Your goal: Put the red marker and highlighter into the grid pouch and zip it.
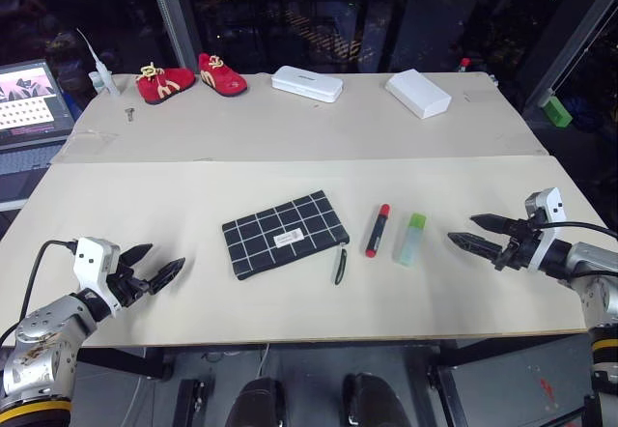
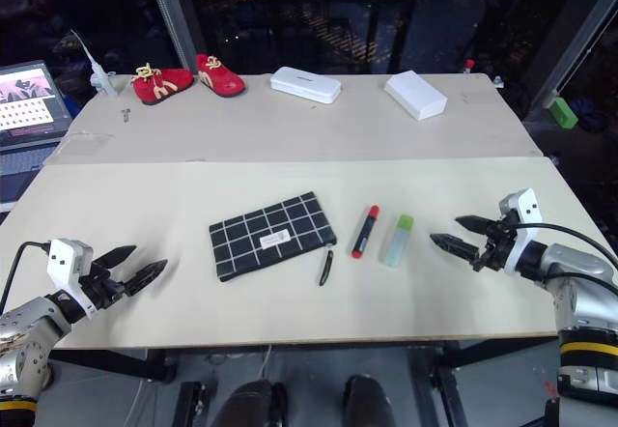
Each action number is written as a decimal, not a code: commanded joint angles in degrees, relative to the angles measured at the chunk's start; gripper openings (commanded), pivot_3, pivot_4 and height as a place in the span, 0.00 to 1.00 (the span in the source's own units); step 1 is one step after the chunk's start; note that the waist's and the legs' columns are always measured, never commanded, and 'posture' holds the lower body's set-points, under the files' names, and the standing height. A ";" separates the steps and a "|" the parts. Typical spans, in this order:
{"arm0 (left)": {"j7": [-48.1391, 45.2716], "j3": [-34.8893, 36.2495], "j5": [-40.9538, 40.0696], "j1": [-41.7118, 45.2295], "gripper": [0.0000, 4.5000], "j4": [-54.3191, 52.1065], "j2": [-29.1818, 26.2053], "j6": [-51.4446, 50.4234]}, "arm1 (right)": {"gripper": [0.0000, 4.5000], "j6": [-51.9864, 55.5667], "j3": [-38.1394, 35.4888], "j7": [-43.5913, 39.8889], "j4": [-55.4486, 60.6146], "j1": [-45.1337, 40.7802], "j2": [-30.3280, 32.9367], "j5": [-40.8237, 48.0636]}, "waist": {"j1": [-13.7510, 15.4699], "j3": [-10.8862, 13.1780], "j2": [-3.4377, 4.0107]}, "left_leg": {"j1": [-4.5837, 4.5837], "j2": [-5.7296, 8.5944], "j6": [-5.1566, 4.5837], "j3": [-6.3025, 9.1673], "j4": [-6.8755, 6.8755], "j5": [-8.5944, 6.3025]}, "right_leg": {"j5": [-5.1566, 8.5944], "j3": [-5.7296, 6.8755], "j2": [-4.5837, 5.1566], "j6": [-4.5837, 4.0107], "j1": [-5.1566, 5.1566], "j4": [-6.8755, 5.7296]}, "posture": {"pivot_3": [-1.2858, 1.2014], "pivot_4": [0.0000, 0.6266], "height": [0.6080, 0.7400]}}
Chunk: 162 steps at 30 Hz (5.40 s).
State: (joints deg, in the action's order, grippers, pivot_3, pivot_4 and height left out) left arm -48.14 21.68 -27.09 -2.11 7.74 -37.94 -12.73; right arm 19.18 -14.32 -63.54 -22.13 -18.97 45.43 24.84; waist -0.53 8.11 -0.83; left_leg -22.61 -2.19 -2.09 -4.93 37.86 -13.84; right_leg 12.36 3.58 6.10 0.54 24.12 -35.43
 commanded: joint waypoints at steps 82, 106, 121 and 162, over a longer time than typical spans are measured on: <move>-0.07 -33.94 34.81 28.99 1.00 33.20 1.05 71.39 | 0.02 -4.41 37.38 6.62 4.36 -22.99 -20.57 -32.31 | -0.01 -0.02 0.01 | 0.22 0.03 0.07 -0.49 0.04 0.04 | 0.01 0.20 0.07 -0.01 0.01 -0.48 | 0.52 0.24 1.00; -6.01 -34.29 26.09 27.41 0.00 32.03 2.18 66.33 | 0.42 3.57 24.98 7.89 3.15 -25.67 -26.36 -19.55 | -0.12 -0.02 0.01 | 0.14 0.00 0.06 -0.39 0.04 0.03 | 0.01 0.20 0.07 -0.01 0.07 -0.46 | 0.52 0.24 1.00; 3.56 -26.98 18.12 18.92 0.00 9.95 8.04 40.18 | 0.87 18.22 14.22 13.84 14.06 -24.88 -18.77 -9.42 | -0.32 0.00 0.03 | -0.15 0.02 0.01 0.01 0.02 0.00 | -0.01 0.33 0.10 0.02 0.21 -0.37 | 0.52 0.24 1.00; 9.04 -24.79 19.17 15.71 0.00 4.34 15.86 31.88 | 0.27 3.52 22.15 20.47 -8.76 -29.69 -28.95 -17.41 | -0.32 0.00 0.03 | -0.14 0.12 0.03 0.01 0.02 0.02 | -0.01 0.27 0.10 0.01 0.21 -0.36 | 0.52 0.24 1.00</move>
State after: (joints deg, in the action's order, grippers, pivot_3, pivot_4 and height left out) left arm -39.42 -3.43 -7.90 13.39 14.17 -22.18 18.48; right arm 23.81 8.64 -41.86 -32.93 -47.61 16.09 6.86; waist -0.85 8.11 -0.80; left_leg -22.75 -2.08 -2.06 -4.92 37.89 -13.81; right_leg 12.35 3.85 6.20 0.55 24.33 -35.79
